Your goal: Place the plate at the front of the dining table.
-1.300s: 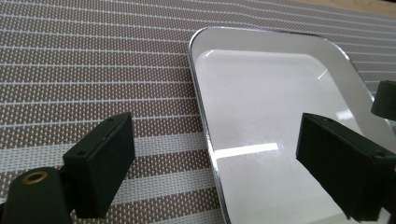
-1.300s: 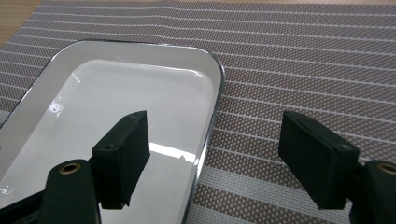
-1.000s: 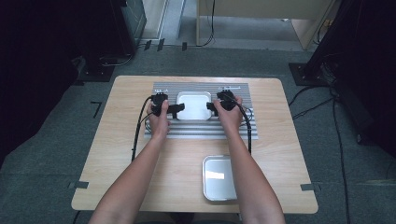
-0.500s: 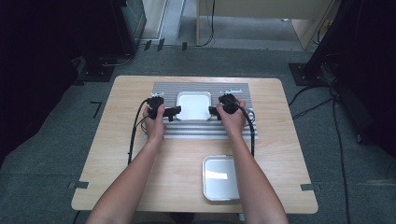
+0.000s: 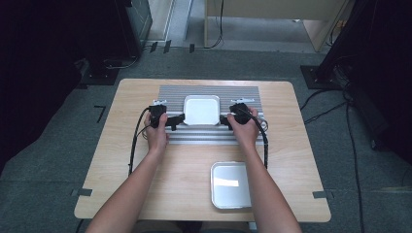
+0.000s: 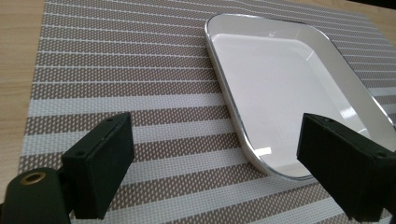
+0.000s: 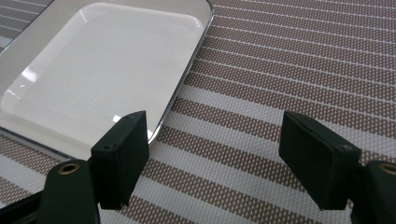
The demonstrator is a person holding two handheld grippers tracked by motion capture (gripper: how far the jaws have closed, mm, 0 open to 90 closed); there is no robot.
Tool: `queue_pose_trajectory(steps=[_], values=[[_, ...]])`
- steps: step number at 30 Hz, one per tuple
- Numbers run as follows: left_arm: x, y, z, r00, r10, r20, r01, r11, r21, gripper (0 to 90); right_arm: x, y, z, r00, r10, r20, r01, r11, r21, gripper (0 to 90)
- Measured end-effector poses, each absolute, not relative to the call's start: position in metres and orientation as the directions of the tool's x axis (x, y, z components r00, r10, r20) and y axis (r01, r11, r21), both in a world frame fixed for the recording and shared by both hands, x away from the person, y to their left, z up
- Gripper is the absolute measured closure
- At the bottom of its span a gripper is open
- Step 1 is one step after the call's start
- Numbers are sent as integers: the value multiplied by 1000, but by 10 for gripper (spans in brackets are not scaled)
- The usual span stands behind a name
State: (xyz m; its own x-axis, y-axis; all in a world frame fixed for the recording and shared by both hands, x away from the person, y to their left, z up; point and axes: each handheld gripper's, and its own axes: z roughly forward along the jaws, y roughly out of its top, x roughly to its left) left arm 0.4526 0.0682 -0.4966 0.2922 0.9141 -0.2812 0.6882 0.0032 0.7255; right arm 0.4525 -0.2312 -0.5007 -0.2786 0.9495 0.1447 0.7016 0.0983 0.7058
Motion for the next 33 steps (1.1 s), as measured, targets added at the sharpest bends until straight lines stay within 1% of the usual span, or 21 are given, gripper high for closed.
queue_pose_trajectory(steps=[12,20,24,29,33], values=[[431,78,-497,301,907,-294,671,18,741,109,429,-238,-498,-296,942,157,666,86,741,244],[413,89,-498,313,911,-268,648,1,761,109,416,-243,-496,-293,939,178,651,60,757,247],[407,97,-501,301,915,-267,652,7,758,109,410,-247,-499,-285,938,196,651,39,758,248],[397,105,-506,312,919,-241,645,-19,764,109,402,-250,-498,-293,936,196,639,39,768,247],[391,110,-509,312,919,-240,647,-21,762,109,397,-253,-499,-297,935,192,633,43,773,247]])
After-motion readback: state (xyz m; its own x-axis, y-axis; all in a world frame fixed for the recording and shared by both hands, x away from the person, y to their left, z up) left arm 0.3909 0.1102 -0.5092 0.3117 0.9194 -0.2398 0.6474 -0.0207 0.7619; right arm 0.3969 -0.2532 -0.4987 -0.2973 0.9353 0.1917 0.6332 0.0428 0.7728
